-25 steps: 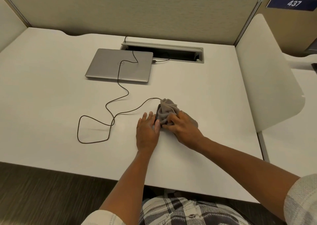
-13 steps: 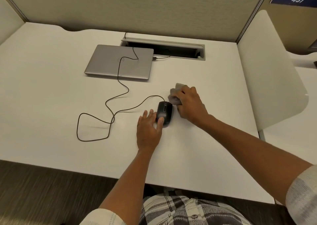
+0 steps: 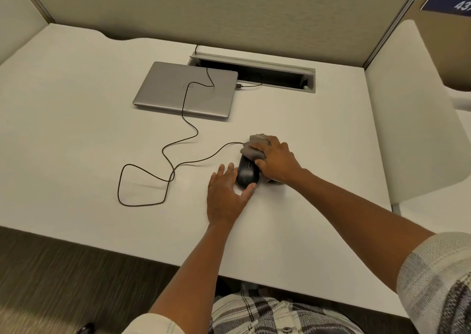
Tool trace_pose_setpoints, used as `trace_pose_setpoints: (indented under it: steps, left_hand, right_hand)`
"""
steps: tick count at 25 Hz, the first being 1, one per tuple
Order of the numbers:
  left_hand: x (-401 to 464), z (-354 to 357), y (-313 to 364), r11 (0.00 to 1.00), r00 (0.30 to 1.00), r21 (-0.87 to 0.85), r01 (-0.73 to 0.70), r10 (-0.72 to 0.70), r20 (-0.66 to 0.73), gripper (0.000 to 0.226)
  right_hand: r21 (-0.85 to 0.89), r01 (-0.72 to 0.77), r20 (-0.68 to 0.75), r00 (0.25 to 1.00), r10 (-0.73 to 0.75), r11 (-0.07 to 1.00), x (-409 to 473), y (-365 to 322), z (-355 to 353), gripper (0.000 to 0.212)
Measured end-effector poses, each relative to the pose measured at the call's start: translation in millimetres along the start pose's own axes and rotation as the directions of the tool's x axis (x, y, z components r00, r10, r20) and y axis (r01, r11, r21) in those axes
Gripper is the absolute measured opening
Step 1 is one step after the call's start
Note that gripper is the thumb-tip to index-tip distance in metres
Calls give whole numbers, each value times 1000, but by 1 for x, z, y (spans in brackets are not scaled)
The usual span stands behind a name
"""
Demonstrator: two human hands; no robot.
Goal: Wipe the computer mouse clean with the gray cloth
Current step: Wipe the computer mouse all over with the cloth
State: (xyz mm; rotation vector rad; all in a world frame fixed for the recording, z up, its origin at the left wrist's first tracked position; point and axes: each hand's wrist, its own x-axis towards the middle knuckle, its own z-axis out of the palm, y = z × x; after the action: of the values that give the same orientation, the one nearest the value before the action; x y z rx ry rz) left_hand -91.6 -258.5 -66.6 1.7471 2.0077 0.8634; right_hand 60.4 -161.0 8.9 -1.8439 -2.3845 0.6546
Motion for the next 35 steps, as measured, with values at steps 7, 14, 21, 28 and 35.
trace_pose_setpoints:
  steps: [7,14,21,28,35]
  left_hand:
    - [0,-1,2,1000,1000,17,8,-8,7,71]
    - [-1,-2,2,1000,1000,23,-4,4,-6,68]
    - [0,-2,1,1000,1000,22,4,-4,8,72]
    - [0,0,0,999,1000,31,-6,6,1,70]
    - [0,-3,3,999,1000,37,0,-1,18,72]
  right_hand:
    - [-134,232,-14,972,-236,963,-16,-7,2,42]
    - [36,160,-253,956,-146,987,5,0,-35,45]
    - [193,22,-78,997,-7,981,30,-20,-9,62]
    - [34,345,303,891,-339,938,36,14,-41,101]
    - [-64,336,297,905,-304,939,43,19,-39,62]
